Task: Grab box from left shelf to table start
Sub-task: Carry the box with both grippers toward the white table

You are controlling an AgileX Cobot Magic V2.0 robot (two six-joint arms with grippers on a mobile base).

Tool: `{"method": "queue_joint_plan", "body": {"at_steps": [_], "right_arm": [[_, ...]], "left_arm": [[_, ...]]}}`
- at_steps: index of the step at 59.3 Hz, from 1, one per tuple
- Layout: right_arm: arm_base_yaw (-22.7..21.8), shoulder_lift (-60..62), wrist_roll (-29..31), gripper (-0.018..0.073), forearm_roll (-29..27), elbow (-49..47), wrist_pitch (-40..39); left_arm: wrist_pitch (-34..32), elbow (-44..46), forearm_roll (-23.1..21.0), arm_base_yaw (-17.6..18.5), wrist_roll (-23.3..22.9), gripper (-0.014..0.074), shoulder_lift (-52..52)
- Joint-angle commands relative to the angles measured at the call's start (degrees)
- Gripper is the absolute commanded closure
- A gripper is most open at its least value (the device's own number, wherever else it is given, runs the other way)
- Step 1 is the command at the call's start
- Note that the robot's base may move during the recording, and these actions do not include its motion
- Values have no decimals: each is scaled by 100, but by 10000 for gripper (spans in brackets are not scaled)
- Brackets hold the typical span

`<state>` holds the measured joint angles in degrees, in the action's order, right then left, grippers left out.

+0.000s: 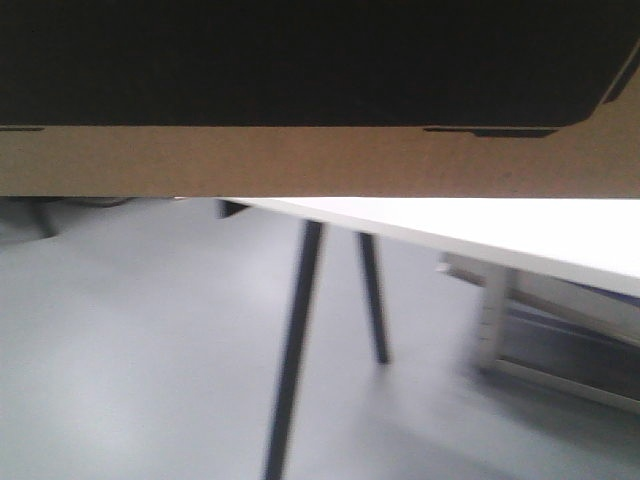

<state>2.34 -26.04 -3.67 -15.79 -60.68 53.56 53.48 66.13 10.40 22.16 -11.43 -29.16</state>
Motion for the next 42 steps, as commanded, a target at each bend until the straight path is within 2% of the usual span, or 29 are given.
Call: {"method": "queue_joint_plan", "body": {"at_steps": [1,42], "right_arm": [[-59,-109,38,503,846,-124,-763],[-59,-109,38,503,846,-124,-763]], "left_arm": [[-1159,263,298,-9,-69,682,71],[-1159,263,298,-9,-69,682,71]]}}
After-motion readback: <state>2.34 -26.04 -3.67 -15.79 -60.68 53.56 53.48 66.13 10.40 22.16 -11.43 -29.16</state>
